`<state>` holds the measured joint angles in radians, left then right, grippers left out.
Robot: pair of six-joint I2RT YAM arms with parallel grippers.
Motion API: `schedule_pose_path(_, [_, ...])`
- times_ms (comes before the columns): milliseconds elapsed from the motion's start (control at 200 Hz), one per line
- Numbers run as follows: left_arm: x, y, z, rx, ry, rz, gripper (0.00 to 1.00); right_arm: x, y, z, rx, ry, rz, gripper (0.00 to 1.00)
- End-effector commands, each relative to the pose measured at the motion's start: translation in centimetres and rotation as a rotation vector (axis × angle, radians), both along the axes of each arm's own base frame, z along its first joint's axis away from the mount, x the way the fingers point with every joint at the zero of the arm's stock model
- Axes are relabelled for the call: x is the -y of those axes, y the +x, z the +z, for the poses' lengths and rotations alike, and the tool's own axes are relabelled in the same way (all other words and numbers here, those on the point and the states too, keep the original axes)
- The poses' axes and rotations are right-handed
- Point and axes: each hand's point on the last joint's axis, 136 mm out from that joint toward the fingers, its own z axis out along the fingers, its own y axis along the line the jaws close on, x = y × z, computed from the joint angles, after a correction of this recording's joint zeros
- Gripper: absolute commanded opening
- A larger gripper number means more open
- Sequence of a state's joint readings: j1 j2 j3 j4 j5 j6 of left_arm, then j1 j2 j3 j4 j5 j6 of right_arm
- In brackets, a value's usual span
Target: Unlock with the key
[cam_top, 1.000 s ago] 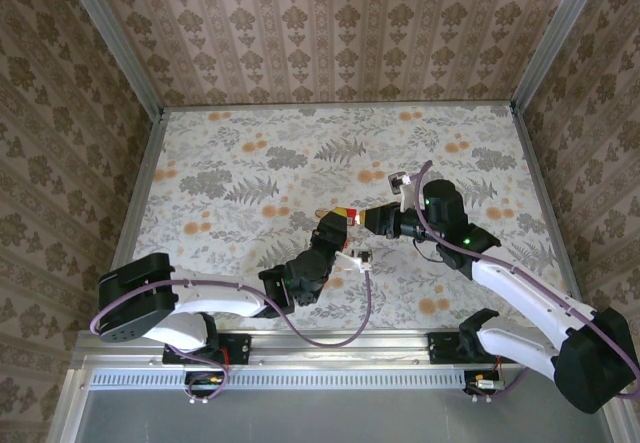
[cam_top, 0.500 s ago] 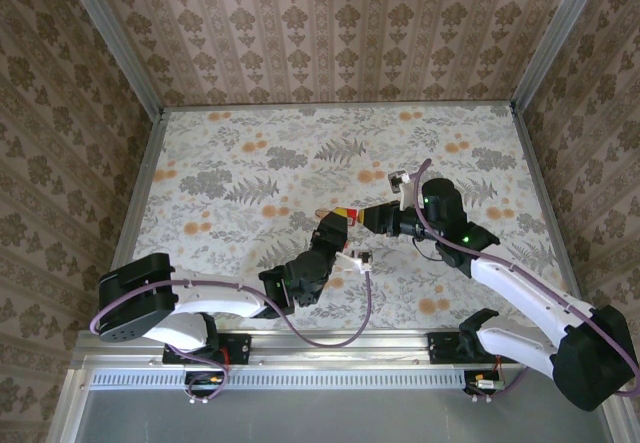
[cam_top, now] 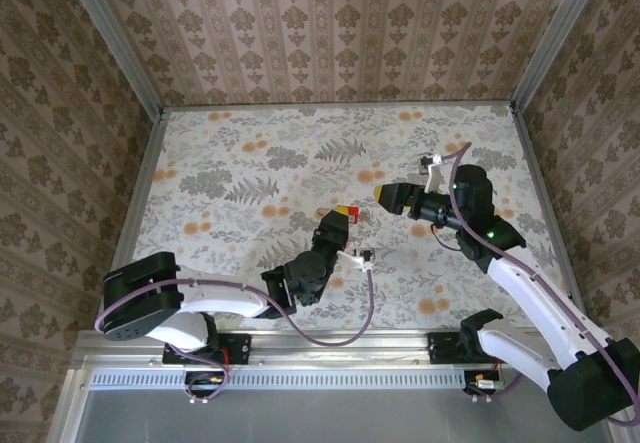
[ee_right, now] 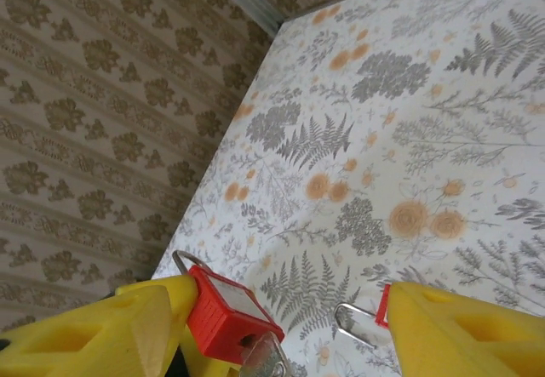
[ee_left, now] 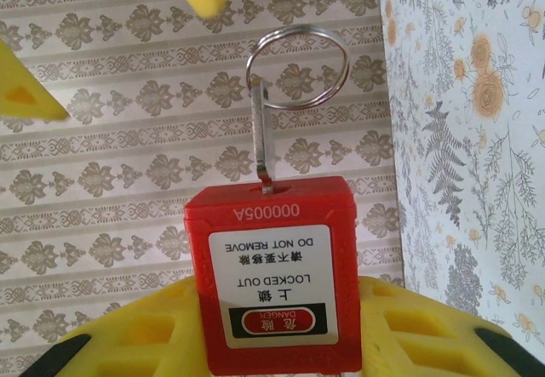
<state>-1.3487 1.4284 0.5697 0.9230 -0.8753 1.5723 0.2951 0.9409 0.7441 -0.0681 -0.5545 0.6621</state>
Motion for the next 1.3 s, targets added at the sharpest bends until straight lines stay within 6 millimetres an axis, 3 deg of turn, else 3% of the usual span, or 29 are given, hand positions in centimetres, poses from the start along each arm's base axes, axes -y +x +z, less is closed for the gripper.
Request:
schedule_pose_path(0, [0.7,0.0,2.1,0.013,-0.090,-0.011,0.25,1.3,-0.1,-1.1,-0.126,0.120,-0.036,0.81])
schedule_pose_path(85, [1.0,0.1,2.5,0.016,-0.099,-0.013,0.25,2.0,0.1,-1.7,-0.180,0.204,-0.045,0.83])
schedule_pose_path(235, [1.6,0.3,2.9,0.017,-0.112,-0.021,0.25,1.2,-0.5,-1.7,-0.214,0.305,0.030,0.89])
schedule_pose_path(310, [1.8,0.4,2.7,0.016,-0.116,-0.024,0.25,0.9,-1.1,-1.3,-0.209,0.330,0.056,1.00])
schedule_pose_path(565, [2.2,0.6,2.4,0.030,-0.120,-0.019,0.25,-1.1,-3.4,-1.3,-0.236,0.340,0.150,1.00])
schedule_pose_path(725, [2.6,0.6,2.6,0.033,-0.130,-0.024,0.25,-2.9,-3.6,-2.1,-0.281,0.369,0.198,0.91])
schedule_pose_path(895, [2.6,0.4,3.0,0.045,-0.139,-0.028,0.25,-3.5,-3.5,-2.9,-0.292,0.356,0.196,0.88])
schedule_pose_path(1065, [2.8,0.2,3.0,0.045,-0.140,-0.034,0.25,-4.0,-2.8,-2.5,-0.283,0.380,0.203,0.80])
schedule_pose_path(1295, [3.0,0.2,2.7,0.048,-0.138,-0.033,0.25,-5.1,-2.6,-2.3,-0.291,0.392,0.228,0.63])
